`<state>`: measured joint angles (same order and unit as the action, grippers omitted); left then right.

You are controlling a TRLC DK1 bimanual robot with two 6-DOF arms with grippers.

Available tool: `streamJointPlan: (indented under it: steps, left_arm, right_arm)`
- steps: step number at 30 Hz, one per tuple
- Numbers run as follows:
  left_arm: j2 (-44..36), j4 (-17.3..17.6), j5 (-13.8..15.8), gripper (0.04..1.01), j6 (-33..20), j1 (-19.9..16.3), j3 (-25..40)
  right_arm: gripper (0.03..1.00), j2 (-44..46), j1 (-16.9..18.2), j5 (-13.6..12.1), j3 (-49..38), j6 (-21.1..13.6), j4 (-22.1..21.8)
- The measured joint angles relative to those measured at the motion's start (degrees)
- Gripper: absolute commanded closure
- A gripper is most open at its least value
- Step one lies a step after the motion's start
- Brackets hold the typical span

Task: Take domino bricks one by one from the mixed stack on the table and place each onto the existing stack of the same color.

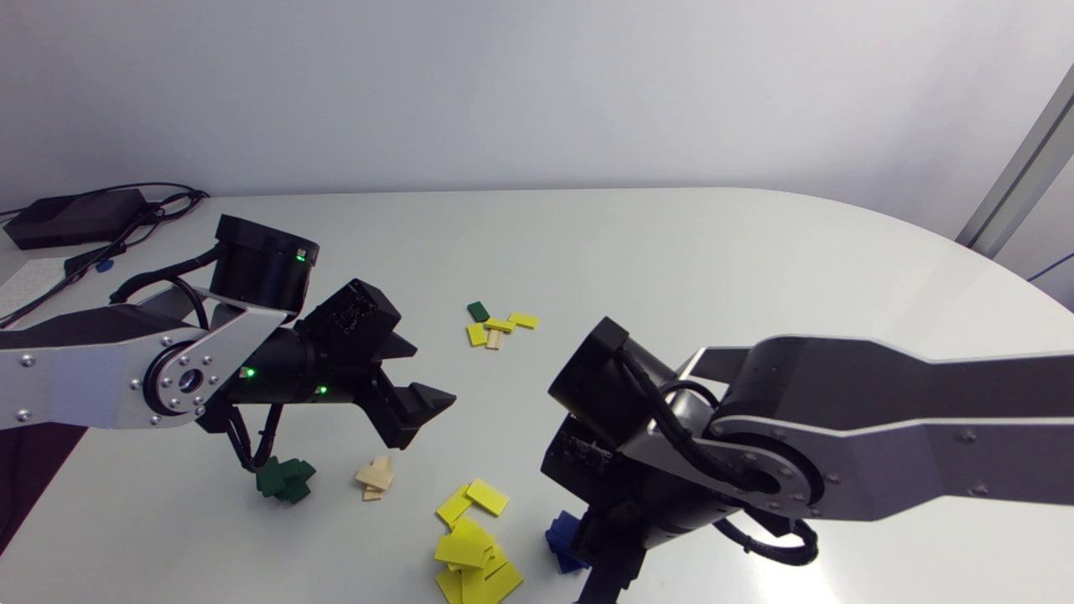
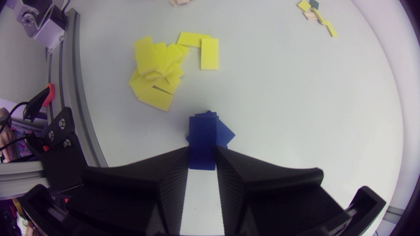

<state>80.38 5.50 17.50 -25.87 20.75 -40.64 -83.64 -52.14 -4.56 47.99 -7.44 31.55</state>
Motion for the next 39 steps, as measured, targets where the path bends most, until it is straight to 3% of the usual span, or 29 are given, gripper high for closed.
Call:
streamJointPlan:
  steps: [28,32,39]
  left_arm:
    - [0.0,-1.49,-0.02,0.048,0.02,0.42,0.52]
    - [0.0,-1.49,-0.02,0.048,0.02,0.42,0.52]
    - [0.0,-1.49,-0.02,0.048,0.02,0.42,0.52]
  right_arm:
    - [0.92,-6.93,0.11,0.0,3.17,-2.51,-0.33]
    - [0.743,-7.67,0.39,-0.02,3.19,-2.51,-0.48]
    - [0.518,-7.72,0.44,0.0,3.48,-2.71,-0.2]
